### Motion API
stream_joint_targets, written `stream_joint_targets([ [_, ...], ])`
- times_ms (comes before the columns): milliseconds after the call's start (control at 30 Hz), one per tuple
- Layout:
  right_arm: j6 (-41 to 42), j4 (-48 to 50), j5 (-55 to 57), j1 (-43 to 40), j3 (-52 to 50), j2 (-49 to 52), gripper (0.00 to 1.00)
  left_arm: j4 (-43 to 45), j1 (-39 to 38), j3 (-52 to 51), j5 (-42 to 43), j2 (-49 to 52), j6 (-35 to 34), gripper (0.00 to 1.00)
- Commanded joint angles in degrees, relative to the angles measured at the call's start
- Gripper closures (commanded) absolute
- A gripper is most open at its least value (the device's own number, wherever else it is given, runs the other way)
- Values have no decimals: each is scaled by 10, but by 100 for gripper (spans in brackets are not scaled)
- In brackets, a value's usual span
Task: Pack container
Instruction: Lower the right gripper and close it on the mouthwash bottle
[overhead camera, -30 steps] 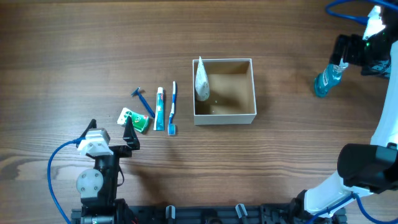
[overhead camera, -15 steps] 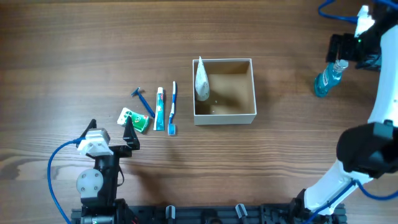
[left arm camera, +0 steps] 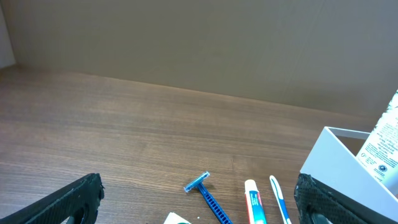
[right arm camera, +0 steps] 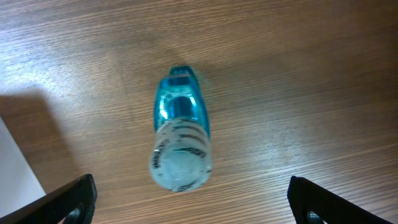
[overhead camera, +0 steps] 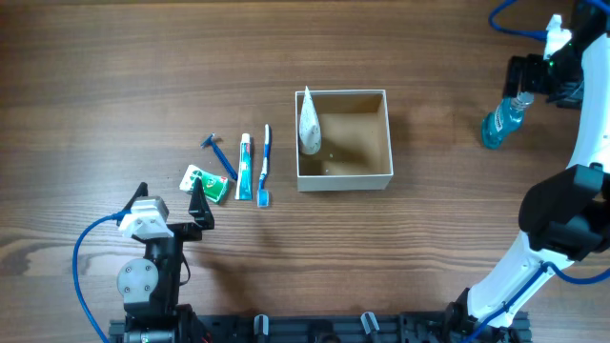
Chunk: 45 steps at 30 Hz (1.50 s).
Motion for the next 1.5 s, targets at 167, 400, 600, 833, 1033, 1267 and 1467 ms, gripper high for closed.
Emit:
stream_joint_targets([
  [167, -30, 7, -10, -3, 5, 53, 0, -6, -3, 0, -7, -2, -10, 1],
  [400, -29, 28, -26, -3, 5, 72, 0, -6, -3, 0, -7, -2, -10, 0],
  [600, -28, 32, -39, -2, 5, 82, 0, -6, -3, 0, -7, -2, -10, 0],
  [833, -28, 20, -38, -2, 5, 96, 1, -6, -3, 0, -7, -2, -10, 0],
  [1033, -29, 19, -38, -2, 5, 96, 9, -6, -3, 0, -7, -2, -10, 0],
  [1267, -28, 15, -38, -2, 5, 96, 46, -6, -3, 0, -7, -2, -10, 0],
  [1467, -28, 14, -38, -2, 5, 96, 66, -6, -3, 0, -7, -2, -10, 0],
])
